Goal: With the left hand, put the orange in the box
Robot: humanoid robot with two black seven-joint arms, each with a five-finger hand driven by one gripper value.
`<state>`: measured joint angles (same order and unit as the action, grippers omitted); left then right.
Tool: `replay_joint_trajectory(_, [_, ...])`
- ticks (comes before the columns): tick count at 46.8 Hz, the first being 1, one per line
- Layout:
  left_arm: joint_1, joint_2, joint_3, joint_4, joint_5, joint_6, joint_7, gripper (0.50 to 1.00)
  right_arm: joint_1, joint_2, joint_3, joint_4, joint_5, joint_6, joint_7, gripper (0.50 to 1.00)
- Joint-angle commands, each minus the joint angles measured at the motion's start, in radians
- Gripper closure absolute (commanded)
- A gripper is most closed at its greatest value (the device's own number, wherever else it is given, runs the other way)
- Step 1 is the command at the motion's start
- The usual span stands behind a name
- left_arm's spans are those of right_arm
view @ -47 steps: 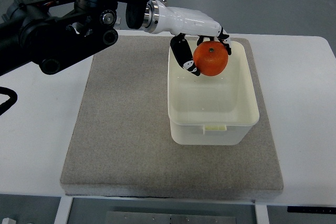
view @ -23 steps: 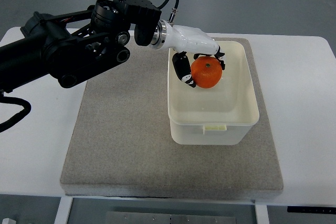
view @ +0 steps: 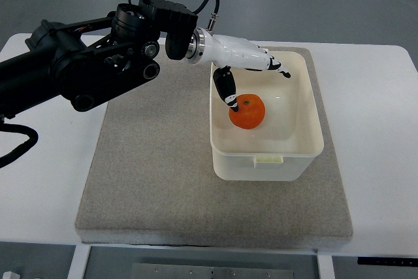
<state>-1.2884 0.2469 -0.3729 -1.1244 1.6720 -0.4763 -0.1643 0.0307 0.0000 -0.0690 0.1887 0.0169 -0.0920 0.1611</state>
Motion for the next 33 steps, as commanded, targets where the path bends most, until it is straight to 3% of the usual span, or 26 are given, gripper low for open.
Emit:
replay_joint_trajectory(1, [0.000,0.008,-0.007,0.000,-0.011,0.001,0.000,0.506,0.000,0.000,0.000,0.000,0.000,0.000,0.000,0.568])
replay_joint_trajectory(20, [0.024,0.232,-0.115,0.006,-0.530,0.027,-0.001,0.506,0.000,0.000,0.000,0.000,0.000,0.000,0.000,0.568])
replay_joint_trajectory(26, [0.086,0.267,-0.147,0.080,-0.768,0.073,-0.001,0.506,0.000,0.000,0.000,0.000,0.000,0.000,0.000,0.568])
replay_joint_trajectory(33, [0.130,0.273,-0.147,0.216,-1.009,0.071,-0.003,0.506,0.000,0.000,0.000,0.000,0.000,0.000,0.000,0.568])
